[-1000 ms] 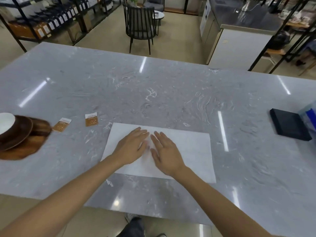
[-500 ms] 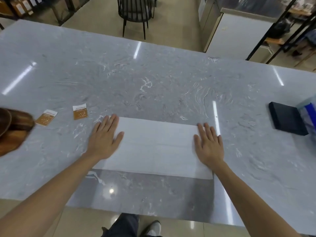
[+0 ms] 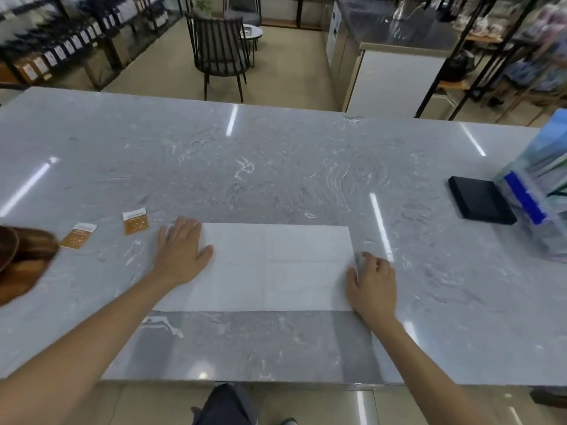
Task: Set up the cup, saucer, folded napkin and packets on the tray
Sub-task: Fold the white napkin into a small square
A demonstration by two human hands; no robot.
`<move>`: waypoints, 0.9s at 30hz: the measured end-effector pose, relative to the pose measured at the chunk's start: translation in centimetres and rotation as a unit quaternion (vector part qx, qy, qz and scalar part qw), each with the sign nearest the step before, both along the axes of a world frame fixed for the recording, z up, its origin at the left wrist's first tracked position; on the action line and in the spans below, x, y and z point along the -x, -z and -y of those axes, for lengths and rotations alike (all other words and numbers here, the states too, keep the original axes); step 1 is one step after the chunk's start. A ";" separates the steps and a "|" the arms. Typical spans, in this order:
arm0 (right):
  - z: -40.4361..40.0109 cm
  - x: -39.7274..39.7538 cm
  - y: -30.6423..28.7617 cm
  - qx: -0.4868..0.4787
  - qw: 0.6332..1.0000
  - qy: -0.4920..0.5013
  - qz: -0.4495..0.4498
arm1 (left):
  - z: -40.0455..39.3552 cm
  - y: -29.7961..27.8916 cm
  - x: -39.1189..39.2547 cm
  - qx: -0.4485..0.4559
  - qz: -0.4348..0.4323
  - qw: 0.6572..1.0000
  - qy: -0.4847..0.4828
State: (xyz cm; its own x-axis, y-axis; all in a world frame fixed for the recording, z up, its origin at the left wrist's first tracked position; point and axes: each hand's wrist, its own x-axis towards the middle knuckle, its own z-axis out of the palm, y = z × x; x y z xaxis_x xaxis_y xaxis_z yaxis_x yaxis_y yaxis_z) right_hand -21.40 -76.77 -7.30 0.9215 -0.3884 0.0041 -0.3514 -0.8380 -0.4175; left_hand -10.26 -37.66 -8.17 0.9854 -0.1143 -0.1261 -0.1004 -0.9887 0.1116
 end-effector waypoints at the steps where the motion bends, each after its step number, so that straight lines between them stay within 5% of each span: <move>1: -0.4 1.2 -0.2 -0.012 1.000 0.018 -0.009 | 1.1 -0.4 -0.1 0.014 0.018 0.999 0.034; 7: -0.4 4.8 -1.3 -0.102 0.985 0.077 -0.116 | 12.0 -3.1 -1.8 0.144 -0.030 0.963 0.224; 12: 0.1 4.7 -1.9 -0.129 0.972 0.111 -0.159 | 22.4 -5.5 -5.0 0.093 -0.106 0.938 0.316; 20: 0.2 4.5 -2.2 -0.189 0.957 0.151 -0.163 | 29.8 -4.7 -7.6 0.046 -0.191 0.928 0.317; 27: 0.0 5.0 -2.1 -0.189 0.971 0.116 -0.088 | 28.8 -5.2 -9.2 0.194 -0.220 0.899 0.324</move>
State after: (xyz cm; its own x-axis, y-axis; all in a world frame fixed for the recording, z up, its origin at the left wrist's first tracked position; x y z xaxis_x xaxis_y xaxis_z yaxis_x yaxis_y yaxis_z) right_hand -26.37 -76.73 -5.18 0.7823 -0.5292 -0.3287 -0.6064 -0.5260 -0.5963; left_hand -1.06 -66.50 -2.96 0.5596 -0.7669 -0.3142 -0.5036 -0.6158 0.6059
